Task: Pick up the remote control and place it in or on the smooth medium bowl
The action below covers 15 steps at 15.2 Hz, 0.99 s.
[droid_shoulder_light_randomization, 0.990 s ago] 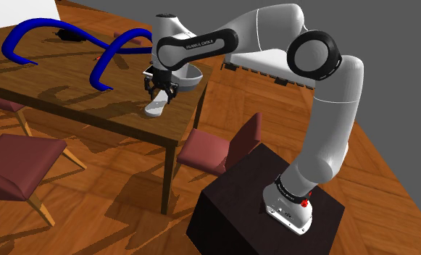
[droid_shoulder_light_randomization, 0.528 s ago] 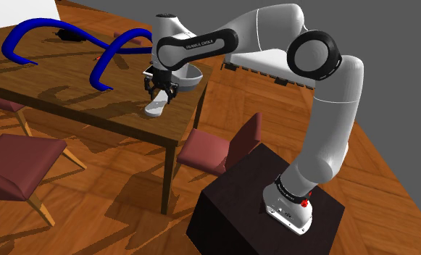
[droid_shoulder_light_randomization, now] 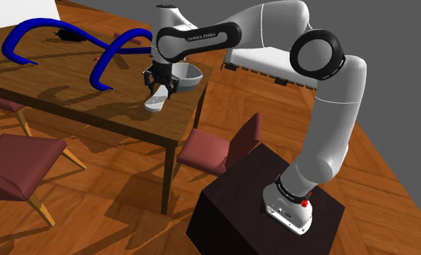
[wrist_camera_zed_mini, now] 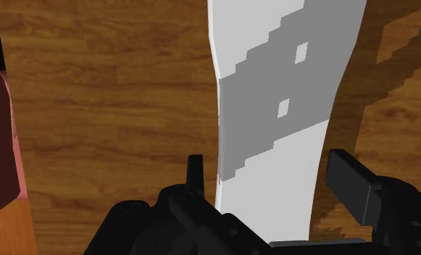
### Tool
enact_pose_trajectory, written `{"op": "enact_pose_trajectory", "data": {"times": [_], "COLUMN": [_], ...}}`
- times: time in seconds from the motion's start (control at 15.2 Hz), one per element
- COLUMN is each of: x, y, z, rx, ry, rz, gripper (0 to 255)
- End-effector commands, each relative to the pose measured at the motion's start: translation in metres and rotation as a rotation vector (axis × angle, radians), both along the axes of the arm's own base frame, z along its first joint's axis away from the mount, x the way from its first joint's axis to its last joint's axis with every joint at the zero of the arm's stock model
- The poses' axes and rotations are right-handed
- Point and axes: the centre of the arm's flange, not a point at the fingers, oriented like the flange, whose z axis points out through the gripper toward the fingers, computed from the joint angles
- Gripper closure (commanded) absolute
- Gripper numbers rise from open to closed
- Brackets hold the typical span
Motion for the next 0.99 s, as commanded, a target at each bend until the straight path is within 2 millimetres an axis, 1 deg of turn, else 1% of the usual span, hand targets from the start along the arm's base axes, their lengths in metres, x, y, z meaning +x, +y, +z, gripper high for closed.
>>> {"op": "enact_pose_trajectory", "data": {"times": [0.0, 0.92], "x": [0.000, 0.000], "y": [-0.001, -0.001], "z": [0.010, 0.084], "rx": [0.000, 0.000], "ry": [0.000, 0.000], "rz": [0.000, 0.000], "gripper": [255, 255]}}
